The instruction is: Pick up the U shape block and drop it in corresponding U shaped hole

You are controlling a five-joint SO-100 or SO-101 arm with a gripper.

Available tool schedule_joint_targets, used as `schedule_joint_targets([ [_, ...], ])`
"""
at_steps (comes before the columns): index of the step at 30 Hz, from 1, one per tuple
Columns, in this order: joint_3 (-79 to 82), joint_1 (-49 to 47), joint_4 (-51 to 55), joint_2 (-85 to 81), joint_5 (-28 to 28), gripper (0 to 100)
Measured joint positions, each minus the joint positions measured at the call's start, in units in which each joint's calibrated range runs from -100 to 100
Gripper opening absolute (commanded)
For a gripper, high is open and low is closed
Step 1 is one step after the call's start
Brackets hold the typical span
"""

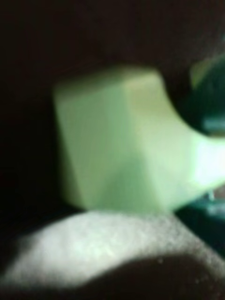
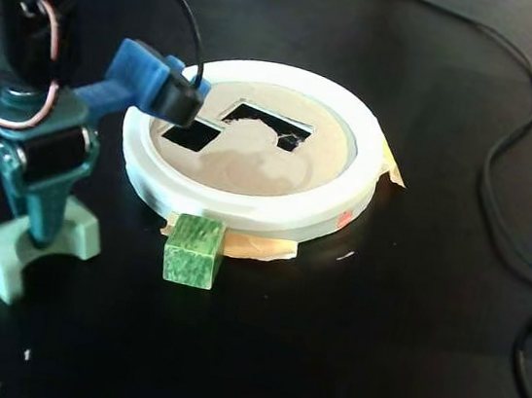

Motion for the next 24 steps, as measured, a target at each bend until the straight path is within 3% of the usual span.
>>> schedule_joint_targets([
  [20, -4.0, -0.8, 0.2, -0.9, 0.0, 2],
  [24, -4.5, -0.9, 3.9, -7.6, -2.3, 2],
])
